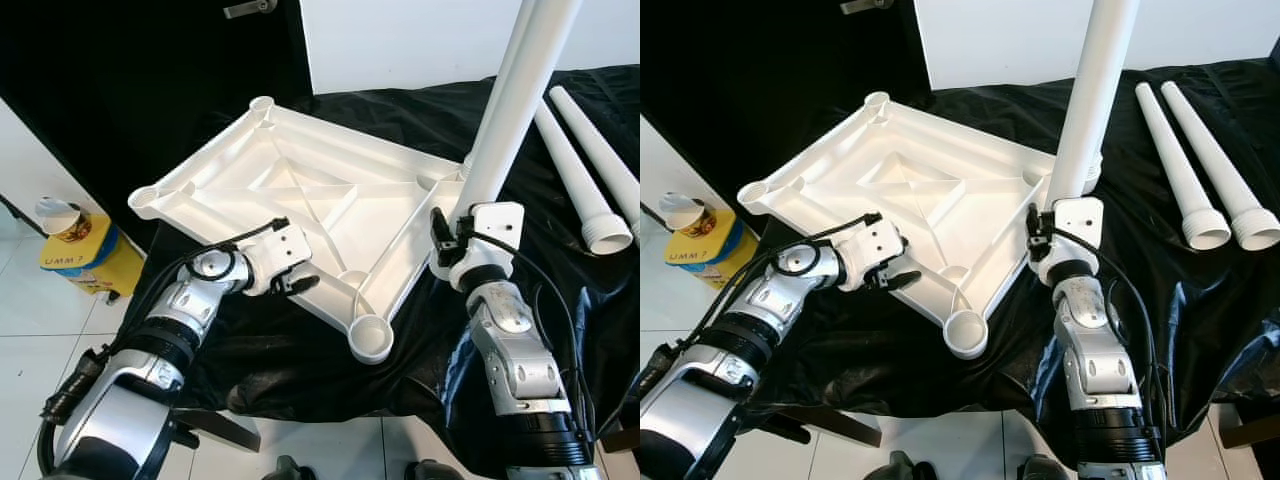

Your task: Building children table

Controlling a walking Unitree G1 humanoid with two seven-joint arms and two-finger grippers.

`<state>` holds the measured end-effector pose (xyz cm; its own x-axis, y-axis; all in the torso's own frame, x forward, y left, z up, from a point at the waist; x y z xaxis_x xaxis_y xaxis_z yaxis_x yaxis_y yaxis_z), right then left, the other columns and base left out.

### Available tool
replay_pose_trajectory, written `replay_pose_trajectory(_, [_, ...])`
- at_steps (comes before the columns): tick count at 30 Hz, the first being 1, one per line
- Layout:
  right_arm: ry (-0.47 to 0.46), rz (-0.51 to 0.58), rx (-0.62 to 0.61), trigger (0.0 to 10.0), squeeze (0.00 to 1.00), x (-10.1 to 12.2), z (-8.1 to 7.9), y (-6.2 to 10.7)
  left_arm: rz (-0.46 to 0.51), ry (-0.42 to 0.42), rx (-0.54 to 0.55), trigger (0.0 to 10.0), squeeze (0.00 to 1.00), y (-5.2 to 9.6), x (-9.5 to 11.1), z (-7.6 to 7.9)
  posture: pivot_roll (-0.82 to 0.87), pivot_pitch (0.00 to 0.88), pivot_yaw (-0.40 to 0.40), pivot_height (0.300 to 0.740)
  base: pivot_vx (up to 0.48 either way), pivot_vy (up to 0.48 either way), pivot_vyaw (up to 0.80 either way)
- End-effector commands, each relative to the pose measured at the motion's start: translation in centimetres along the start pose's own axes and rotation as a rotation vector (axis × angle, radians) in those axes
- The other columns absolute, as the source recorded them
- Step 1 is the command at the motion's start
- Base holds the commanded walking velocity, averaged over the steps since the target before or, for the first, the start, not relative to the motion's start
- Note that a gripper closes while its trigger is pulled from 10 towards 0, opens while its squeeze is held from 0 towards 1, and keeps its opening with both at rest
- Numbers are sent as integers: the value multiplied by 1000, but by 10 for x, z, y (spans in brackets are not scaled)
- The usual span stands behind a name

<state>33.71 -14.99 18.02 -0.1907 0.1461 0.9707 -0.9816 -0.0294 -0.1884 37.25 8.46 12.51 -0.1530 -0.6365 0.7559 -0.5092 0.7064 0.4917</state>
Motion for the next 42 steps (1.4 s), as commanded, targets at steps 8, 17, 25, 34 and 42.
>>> replay_pose_trajectory(8, [-12, 6, 21, 10000, 0, 2, -5, -2, -71, -66, -13, 10000, 0, -15, -7, 1, -64, 104, 84, 740, 0, 0, 0])
replay_pose_trajectory(17, [-11, 7, 28, 10000, 0, 2, -6, -2, -101, -49, -103, 9569, 0, -19, -10, 6, -70, 108, 83, 740, 0, 0, 0])
replay_pose_trajectory(25, [-11, 6, 27, 10000, 0, 2, -6, -1, -133, -33, -137, 2196, 0, -19, -16, 5, -72, 109, 85, 740, 0, 0, 0])
replay_pose_trajectory(34, [-13, 2, 27, 10000, 0, 1, -7, 0, -147, -9, -176, 0, 0, -20, -21, 11, -72, 113, 87, 740, 0, 0, 0])
replay_pose_trajectory(42, [-14, -1, 27, 10000, 0, 1, -7, 0, -136, 6, -197, 0, 0, -21, -22, 17, -72, 113, 87, 740, 0, 0, 0])
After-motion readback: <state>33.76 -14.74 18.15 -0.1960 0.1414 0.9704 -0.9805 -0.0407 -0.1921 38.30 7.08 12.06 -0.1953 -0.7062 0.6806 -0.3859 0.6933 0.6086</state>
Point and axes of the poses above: a point about 5 cm out from each wrist's last joint towards the gripper, its own y axis pointing back from the gripper into the wrist, its own x axis along the axis of the wrist's last joint, z = x × y, the point moved 4 cm from there along -y, pointing out of the wrist towards the gripper, and after that the axes turned 6 degrees about y, right-handed, at the moved point
